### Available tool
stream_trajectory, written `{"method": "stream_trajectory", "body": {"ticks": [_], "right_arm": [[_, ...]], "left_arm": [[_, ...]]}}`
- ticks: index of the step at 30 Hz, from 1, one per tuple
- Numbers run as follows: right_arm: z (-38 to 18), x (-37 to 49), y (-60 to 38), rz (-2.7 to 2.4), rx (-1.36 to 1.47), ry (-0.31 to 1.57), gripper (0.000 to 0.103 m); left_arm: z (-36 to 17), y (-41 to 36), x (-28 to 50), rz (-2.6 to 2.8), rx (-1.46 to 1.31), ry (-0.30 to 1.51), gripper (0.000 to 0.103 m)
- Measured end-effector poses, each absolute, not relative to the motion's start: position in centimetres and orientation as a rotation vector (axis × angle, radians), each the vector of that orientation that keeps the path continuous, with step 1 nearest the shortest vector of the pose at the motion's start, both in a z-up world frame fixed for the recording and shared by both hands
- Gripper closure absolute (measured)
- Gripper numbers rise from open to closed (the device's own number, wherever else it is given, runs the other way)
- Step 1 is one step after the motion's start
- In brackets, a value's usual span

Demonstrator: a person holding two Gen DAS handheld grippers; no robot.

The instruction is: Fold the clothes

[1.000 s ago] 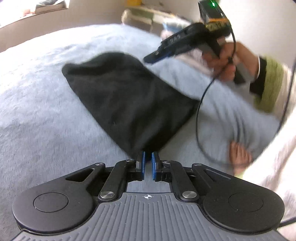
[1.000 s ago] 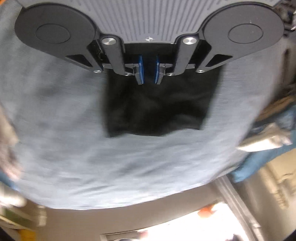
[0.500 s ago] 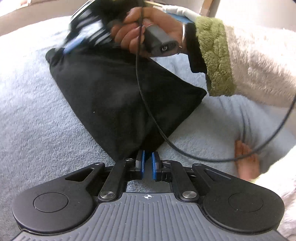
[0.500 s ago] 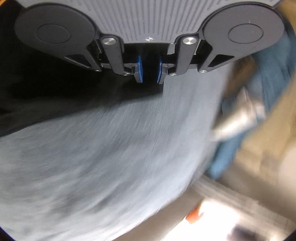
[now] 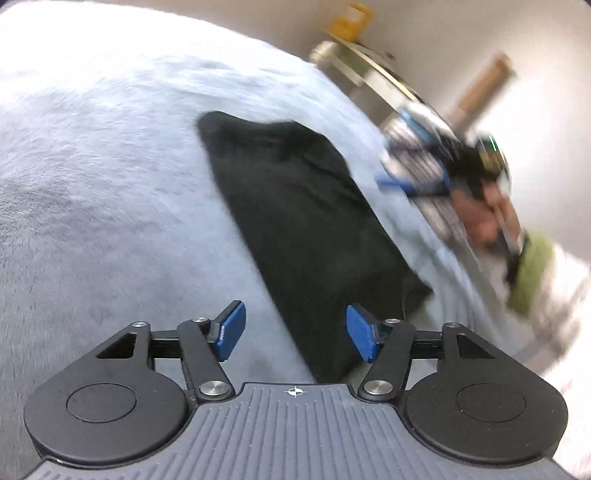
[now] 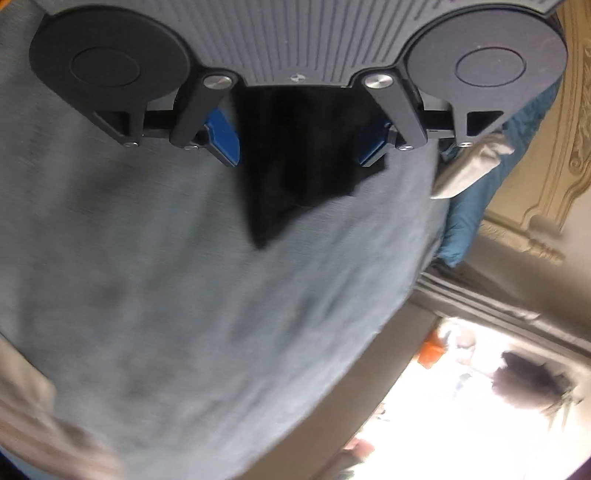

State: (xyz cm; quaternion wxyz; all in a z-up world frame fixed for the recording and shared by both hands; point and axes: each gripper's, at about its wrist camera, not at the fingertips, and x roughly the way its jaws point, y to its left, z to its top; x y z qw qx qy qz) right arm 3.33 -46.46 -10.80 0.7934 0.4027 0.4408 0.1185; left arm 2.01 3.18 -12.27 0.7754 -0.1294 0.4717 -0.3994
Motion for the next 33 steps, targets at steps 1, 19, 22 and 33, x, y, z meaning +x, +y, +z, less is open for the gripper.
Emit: {"method": "stream_trajectory", "body": {"ticks": [1,19,22,33], "right_arm": [[-11.7,3.6,-46.6,0.258,0.872,0.977,0.026],[-13.8,10.3,-40.0,0.467,0.713,1.018,0.077],[-11.5,8.4,-39.1,0.449,0.628,0.949,0.086],[-0.2,-6.6,-39.1,0.209,0.461,0.546,0.089]], "left_arm": [[-12.8,2.8,3.0,-0.851,-0.307,1.037,0.035],[-15.8,-1.8,12.0,-0.672,-0.574,1.053,0.088],[-13.9,-2.6,10.6,-0.678,-0.525,0.986,0.092],[-1.3,-6.2,2.7,-0.986,-0.373,0.678,0.094]]}}
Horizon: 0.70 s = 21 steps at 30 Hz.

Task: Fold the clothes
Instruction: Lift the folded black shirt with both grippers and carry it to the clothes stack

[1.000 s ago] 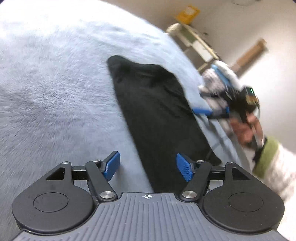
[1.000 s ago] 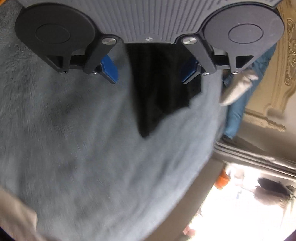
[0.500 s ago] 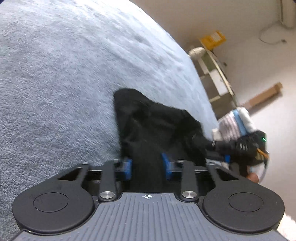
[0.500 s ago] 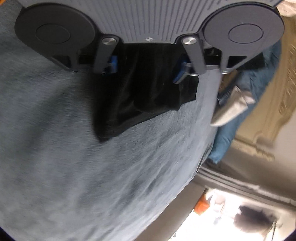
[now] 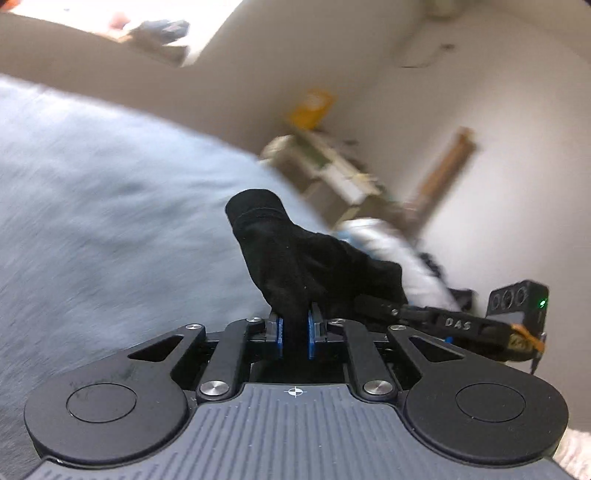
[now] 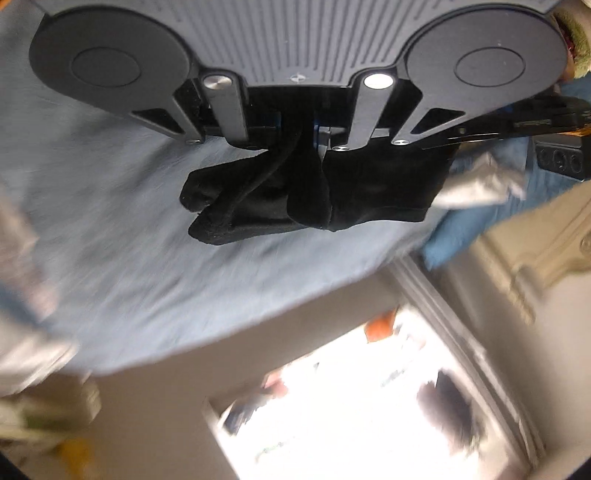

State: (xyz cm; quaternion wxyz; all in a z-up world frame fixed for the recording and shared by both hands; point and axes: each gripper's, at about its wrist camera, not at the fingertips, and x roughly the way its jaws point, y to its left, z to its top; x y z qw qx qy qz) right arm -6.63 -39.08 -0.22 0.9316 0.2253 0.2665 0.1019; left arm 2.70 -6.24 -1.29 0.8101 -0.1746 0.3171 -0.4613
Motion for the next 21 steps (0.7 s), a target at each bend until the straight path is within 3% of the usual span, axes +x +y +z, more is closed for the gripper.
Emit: {"method": "stream_trajectory", "body": {"ticks": [7,12,17,21], "right_arm": [[10.0,-17.1,-43.5,-0.024,0.312,0.288,0.089],[17.5,-20.6,-48.9,-0.184,0.099,0.207,0.089],[21.1,-20.5,-54.4,-0.25,-0.059,0.208,0.089],[20.3,-17.6,-59.5,-0.222,-0.086,0.268,0.089]], "left_arm": [[8.1,-15.7,0.3,-1.28,-0.252,0.564,0.094],[12.7,-24.4,-0.6,-1.428,-0.251,0.525,0.094],[12.5,-31.7,-0.6,-1.484,-0.308,0.555,0.094],[9.5,-35.5,1.1,-1.44,-0.331,0.64,0.094]]}}
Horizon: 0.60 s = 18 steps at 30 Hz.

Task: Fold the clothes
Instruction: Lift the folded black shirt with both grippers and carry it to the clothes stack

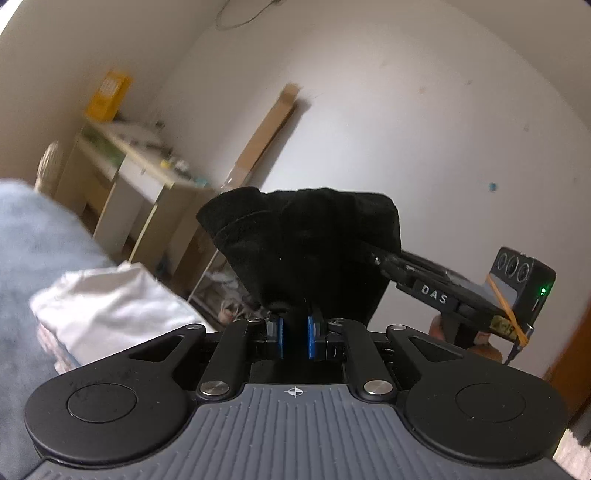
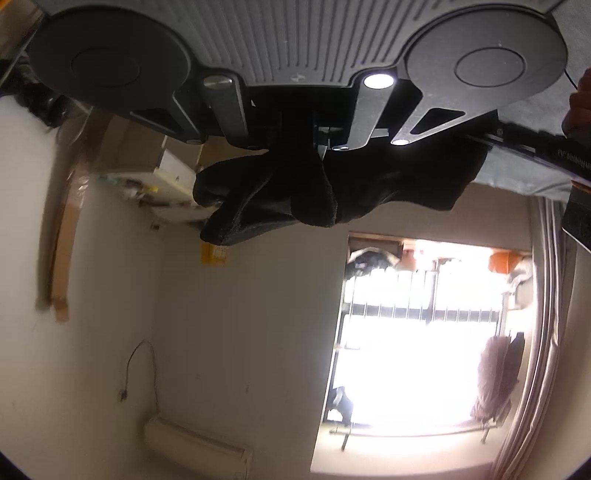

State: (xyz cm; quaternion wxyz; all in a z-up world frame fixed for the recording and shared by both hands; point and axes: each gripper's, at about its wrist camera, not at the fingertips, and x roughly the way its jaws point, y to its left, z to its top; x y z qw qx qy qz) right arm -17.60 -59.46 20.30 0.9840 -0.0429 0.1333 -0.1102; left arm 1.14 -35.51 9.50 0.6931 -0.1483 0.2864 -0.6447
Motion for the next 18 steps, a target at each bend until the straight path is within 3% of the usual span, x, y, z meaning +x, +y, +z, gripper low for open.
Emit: {"method": "stream_trajectory", "body": {"ticks": [8,18], "right_arm": [[13.1,-9.2,-66.4,-0.113,-0.042,0.38,0.089],[4.6,1.2,-72.1,-0.006,0.197,0.537,0.085]], "left_arm": [[3.5,-39.2,7.4,-1.241,-0.385,0.73,0.094],[-2.1,-37.1,13.0,-1.048,-0.55,0.859,0.092]]}}
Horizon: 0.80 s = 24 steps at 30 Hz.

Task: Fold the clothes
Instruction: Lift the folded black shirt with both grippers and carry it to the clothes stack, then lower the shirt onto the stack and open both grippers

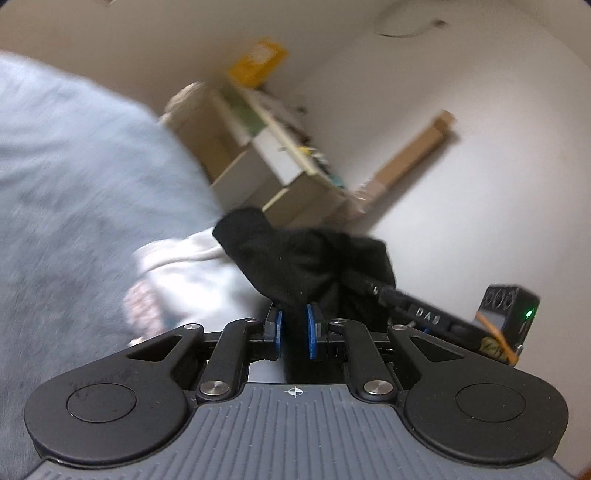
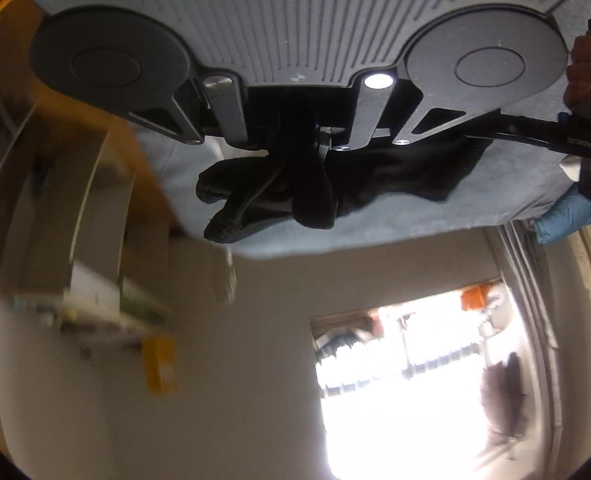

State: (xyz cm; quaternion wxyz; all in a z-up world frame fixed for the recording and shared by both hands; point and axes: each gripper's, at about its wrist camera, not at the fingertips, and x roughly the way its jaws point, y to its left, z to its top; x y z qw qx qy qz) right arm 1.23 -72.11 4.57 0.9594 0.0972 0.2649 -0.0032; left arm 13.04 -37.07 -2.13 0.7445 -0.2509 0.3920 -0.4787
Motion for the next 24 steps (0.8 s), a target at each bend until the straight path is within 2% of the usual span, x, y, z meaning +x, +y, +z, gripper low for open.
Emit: {"method": "stream_trajectory", "body": {"ticks": [1,4,6,13,16,21,24], "right_arm": [[3.8,2.0,-72.5,-0.005,0.213,0.56,0.085],[2.8,2.6,-73.6,-0.03,0.268,0.564,0.07],[2.6,2.6,-74.4,-0.065,0.31,0.551,0.055],[5.4,-2.6,-77.3,-0.171,0.501,0.341,0.054],[5.7,-3.6,-76.4,-0.02,0.553,0.381,0.054],[2.9,2.0,-73.7,0.022,0.567,0.633,0.055],[2.1,3.5,-74.0,-0.152,0.67,0.607,0.057]], "left_arm": [[-2.7,-36.6,13.4,-1.034,-0.571,0.875,0.091],[-3.5,-35.1,14.3,-0.999,-0.618,0.873,0.088],[-3.3,-34.2,14.9,-0.967,-0.646,0.853,0.087],[1.1,-34.2,14.5,-1.033,-0.505,0.652,0.086],[1.8,-37.1,13.8,-1.123,-0.367,0.668,0.079],[-0.2,-39.4,15.6,-1.011,-0.312,0.788,0.079],[-0.6,-38.8,16.6,-0.945,-0.34,0.83,0.08]]}}
